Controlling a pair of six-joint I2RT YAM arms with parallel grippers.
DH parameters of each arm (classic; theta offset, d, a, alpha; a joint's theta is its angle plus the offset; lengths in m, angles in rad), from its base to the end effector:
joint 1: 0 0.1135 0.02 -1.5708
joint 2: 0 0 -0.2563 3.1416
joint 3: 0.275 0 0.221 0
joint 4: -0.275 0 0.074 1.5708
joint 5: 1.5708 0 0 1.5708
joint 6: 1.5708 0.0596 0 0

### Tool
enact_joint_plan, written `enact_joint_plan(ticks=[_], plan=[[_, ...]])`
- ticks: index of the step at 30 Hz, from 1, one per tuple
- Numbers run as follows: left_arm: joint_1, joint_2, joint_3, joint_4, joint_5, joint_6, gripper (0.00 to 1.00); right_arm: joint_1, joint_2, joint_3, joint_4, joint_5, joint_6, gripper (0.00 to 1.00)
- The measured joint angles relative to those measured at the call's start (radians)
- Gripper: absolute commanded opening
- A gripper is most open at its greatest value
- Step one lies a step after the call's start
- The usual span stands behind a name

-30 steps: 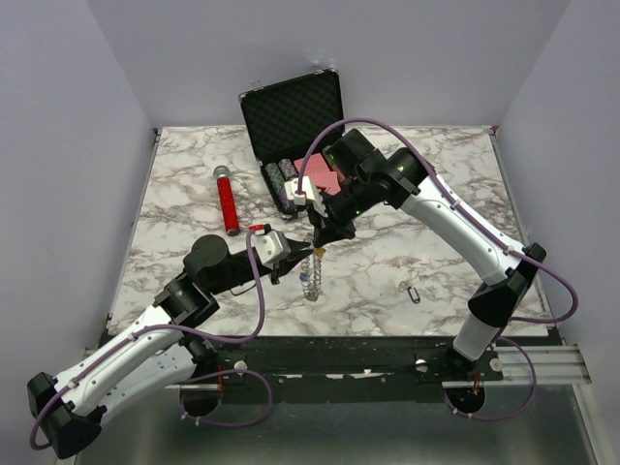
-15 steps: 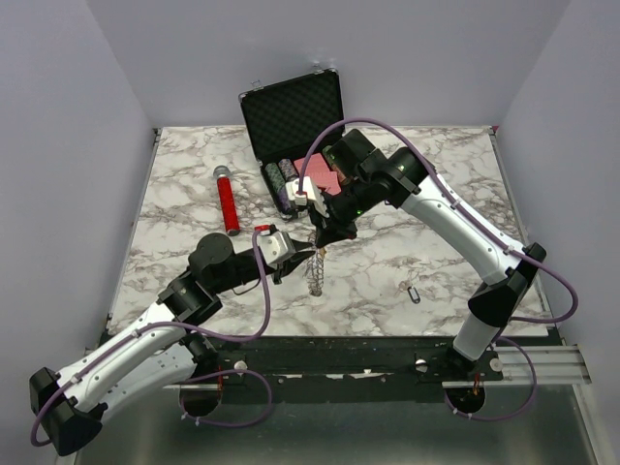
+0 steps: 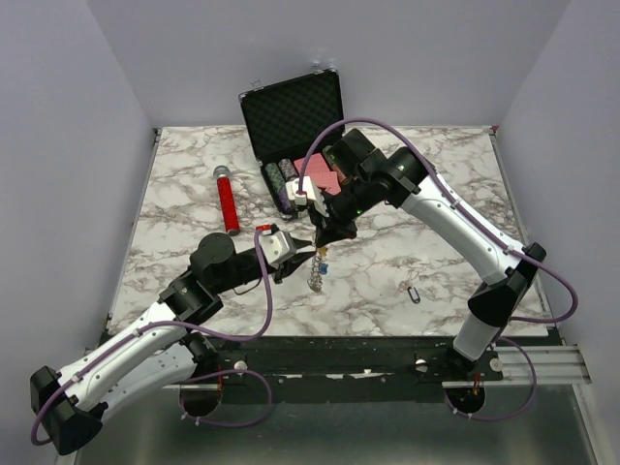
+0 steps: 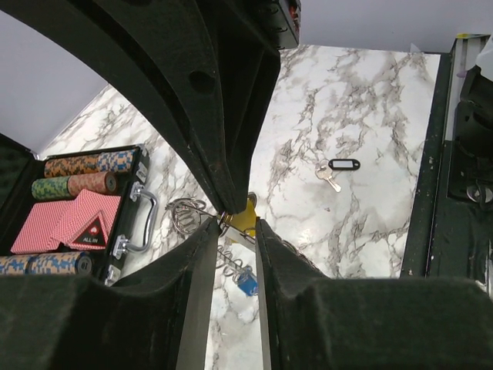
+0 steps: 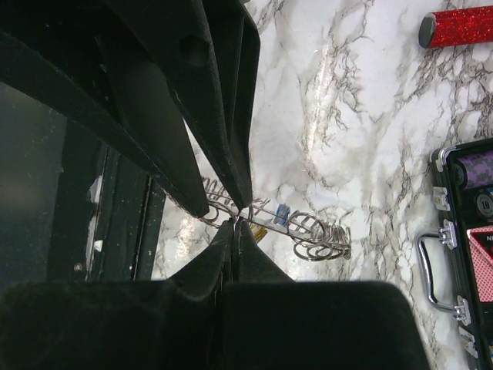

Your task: Put the keys on the keyring

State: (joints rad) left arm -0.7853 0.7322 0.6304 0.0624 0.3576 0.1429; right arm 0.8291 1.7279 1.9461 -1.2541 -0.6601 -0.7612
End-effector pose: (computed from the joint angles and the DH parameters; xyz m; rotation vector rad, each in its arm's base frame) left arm 0.1103 -0.1398 0.3178 0.9890 1.3391 -0.7790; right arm 0.1869 0.2580 0.3671 -1.9477 1.5817 0.8785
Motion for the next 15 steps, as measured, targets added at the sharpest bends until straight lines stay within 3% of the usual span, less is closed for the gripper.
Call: enact_joint_plan(ticks=[15], plan=[[0.001,-0.035,-0.018,0.018,-0.062,0.004,0.4,0.003,0.0,0.0,0.0,-0.026,0.001,0.0]])
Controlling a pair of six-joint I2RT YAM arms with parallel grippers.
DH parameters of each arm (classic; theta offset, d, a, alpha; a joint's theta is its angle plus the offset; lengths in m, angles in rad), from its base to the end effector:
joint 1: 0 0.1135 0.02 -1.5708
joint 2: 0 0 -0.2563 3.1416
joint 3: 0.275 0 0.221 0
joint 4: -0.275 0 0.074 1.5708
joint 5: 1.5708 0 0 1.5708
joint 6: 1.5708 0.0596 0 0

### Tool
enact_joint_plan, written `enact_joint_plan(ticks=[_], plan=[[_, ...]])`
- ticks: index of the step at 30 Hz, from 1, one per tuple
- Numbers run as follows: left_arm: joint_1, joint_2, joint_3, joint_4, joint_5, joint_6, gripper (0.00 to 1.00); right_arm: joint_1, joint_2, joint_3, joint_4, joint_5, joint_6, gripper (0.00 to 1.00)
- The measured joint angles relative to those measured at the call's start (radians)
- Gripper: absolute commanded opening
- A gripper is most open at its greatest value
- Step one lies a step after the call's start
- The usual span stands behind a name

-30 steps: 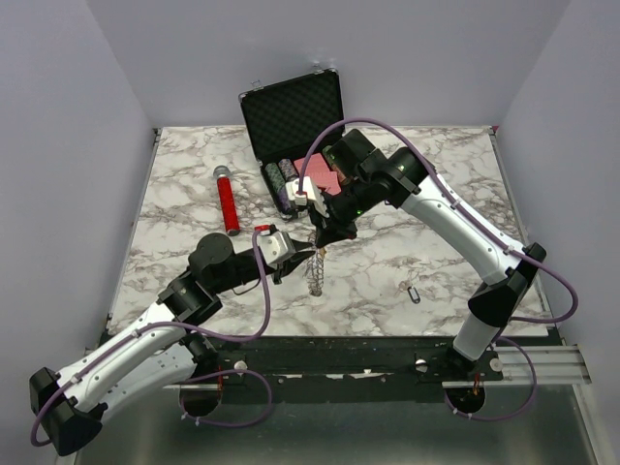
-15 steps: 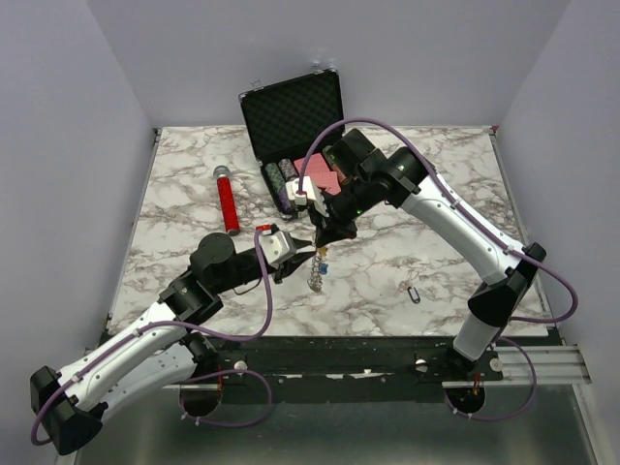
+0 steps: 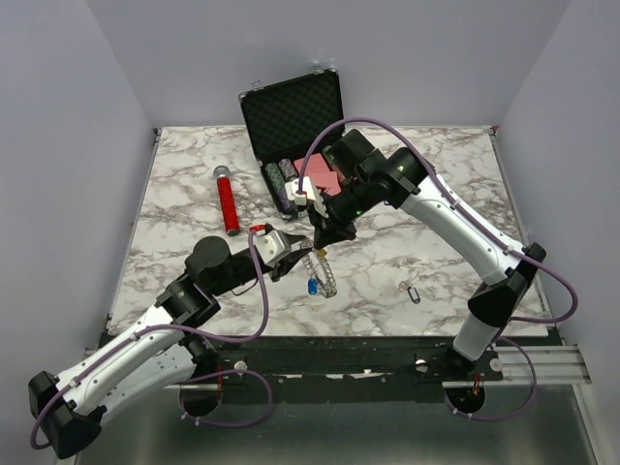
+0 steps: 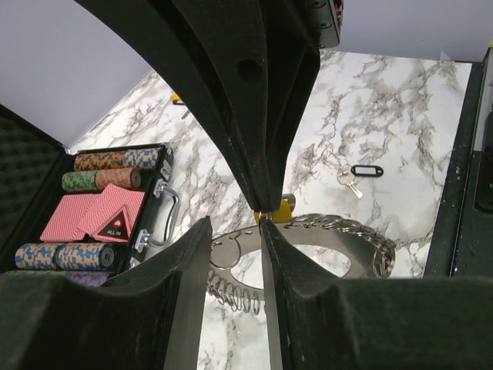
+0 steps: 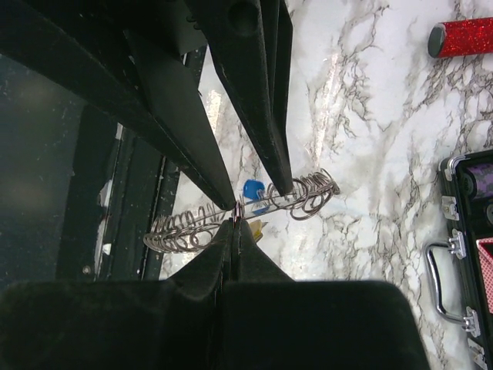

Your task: Put the keys on the keyring

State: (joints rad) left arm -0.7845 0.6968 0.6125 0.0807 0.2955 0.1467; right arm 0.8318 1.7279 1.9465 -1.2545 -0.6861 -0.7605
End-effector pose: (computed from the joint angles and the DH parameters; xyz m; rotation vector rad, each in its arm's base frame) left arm 0.1091 -0.1334 0.3194 0.9329 1.3268 -0.7280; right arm 0.1849 0.2590 0.3680 -1.9495 1.5672 0.9129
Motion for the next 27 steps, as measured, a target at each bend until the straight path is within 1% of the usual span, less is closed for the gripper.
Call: enact_joint_plan(ticks=[11,15,18,27], plan=[[0.0,0.0,-0.009,0.0,0.032,0.0,0.4,0.0,0.0,0.011,0.0,-0.001,0.0,0.01],[0.0,0.015,-0.009,0.001,0.042,-0.001,0.36,0.0,0.0,0.011,0.0,-0.002,0.0,0.0],[0.0,0.039,-0.009,0.001,0.053,-0.005,0.3,0.0,0.0,0.011,-0.001,-0.002,0.0,0.0],[0.0,0.066,-0.009,0.017,0.074,-0.029,0.3,0.0,0.0,0.011,0.0,-0.003,0.0,0.0]])
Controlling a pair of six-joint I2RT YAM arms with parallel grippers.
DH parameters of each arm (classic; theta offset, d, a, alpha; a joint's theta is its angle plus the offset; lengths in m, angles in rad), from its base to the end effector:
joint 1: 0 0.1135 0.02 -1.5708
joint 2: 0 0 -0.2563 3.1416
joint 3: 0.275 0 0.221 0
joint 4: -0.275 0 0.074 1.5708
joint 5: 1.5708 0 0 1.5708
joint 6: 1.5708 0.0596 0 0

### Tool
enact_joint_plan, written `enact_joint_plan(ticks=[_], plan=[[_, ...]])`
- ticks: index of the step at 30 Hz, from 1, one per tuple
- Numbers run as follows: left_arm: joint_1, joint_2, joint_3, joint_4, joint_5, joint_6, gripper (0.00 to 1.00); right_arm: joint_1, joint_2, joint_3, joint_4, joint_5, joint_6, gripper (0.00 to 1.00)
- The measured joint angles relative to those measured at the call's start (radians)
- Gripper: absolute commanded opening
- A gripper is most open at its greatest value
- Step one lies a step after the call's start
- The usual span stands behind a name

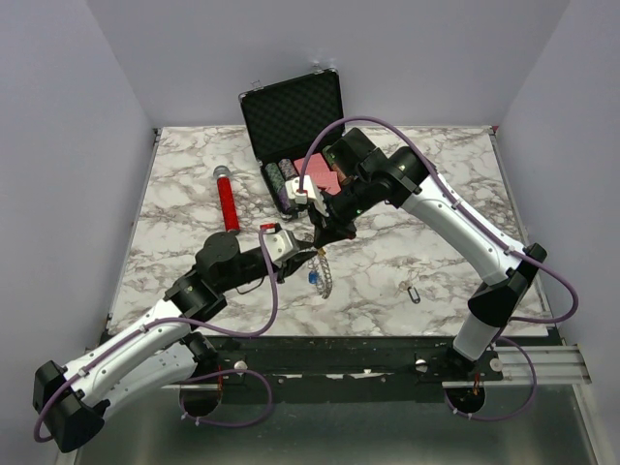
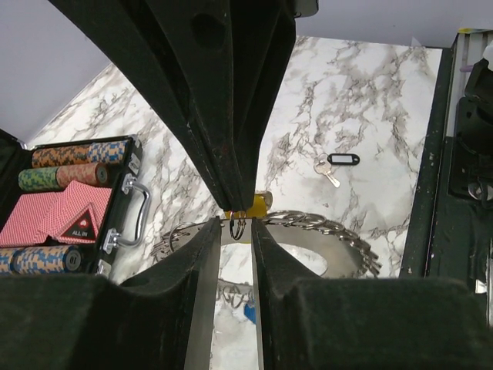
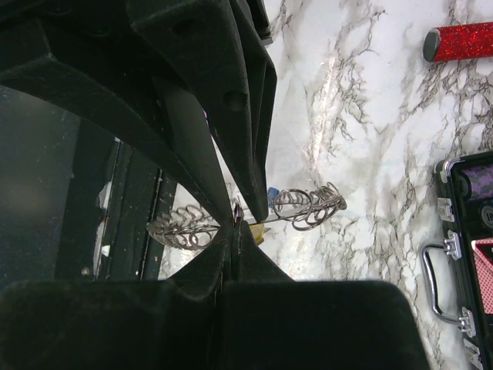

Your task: Put the keys on the keyring

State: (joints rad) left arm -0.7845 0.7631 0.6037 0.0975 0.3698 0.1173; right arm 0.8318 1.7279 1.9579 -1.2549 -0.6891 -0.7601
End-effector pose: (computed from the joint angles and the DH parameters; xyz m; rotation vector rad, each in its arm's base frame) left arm 0.1147 -0.1450 0.3081 0.9895 1.3716 -0.8070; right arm 0.1847 0.2590 0.3710 -1.9449 1.5559 0.9136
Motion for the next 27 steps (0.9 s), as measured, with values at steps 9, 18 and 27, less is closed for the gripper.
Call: enact_joint_plan(ticks=[9,18,27], plan=[[0.0,-0.003,0.0,0.027,0.001,-0.016,0.01,0.0,0.0,0.0,0.0,-0.001,0.0,0.01],[0.0,-0.001,0.0,0.031,0.0,-0.031,0.0,0.0,0.0,0.0,-0.002,-0.003,0.009,0.23],[0.004,-0.066,-0.063,0.034,-0.019,-0.093,0.0,-0.045,-0.002,0.022,0.024,-0.095,0.063,0.47]])
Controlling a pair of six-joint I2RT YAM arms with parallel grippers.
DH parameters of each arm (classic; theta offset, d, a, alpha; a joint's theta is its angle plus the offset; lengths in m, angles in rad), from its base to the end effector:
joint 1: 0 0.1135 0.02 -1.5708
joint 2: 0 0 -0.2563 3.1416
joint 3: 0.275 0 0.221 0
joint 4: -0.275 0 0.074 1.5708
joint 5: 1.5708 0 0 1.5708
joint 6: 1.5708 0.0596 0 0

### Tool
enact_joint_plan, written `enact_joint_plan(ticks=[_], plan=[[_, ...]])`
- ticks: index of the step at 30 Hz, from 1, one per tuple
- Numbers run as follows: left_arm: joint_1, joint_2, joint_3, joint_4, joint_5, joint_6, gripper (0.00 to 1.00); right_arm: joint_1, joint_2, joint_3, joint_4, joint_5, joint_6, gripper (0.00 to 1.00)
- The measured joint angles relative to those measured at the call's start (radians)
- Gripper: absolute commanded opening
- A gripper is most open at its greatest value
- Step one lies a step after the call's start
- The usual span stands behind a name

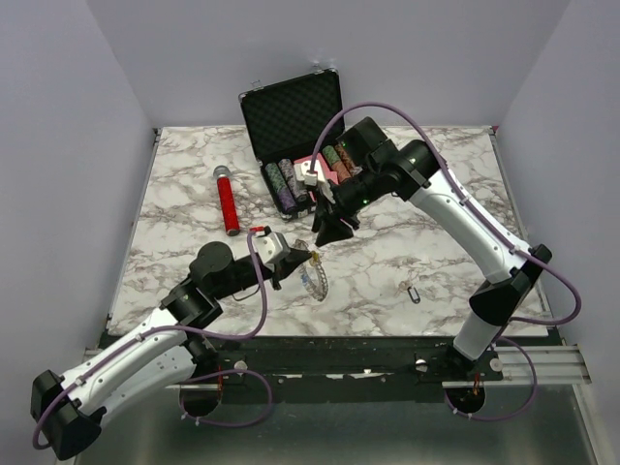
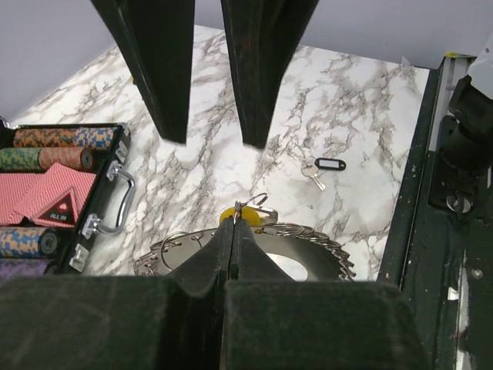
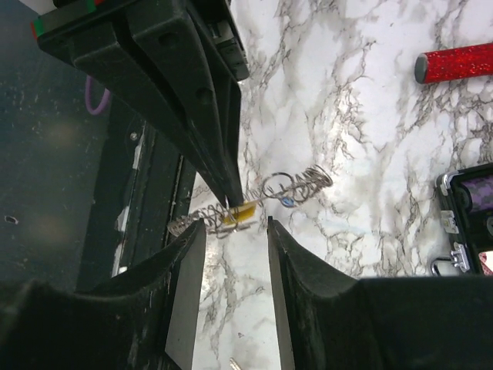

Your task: Put the keys on the keyring

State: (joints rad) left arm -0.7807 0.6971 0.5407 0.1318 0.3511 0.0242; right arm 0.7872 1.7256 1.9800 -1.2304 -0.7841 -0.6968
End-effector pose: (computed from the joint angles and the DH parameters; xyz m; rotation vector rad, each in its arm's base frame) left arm 0.1084 -0.1362 0.3010 0.9027 1.3966 -0.8605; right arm 0.1928 0.2531 0.3821 -1.8465 1.5640 1.0248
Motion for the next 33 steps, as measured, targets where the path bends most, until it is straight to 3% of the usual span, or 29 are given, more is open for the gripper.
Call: enact_joint_plan(ticks=[8,20,33], plan=[[0.01,-0.059,-0.076,0.059,-0.001,-0.122,0.0,-0.029,-0.047,-0.093,0.021,-0.048,-0.012,0.47],[0.014,-0.146,-0.285,0.401,-0.188,-0.487,0.0,-0.028,-0.061,-0.143,0.1,-0.071,0.049,0.5],[0.014,-0.121,-0.298,0.544,-0.325,-0.616,0.0,-0.023,-0.005,-0.088,0.158,-0.056,0.125,0.5]])
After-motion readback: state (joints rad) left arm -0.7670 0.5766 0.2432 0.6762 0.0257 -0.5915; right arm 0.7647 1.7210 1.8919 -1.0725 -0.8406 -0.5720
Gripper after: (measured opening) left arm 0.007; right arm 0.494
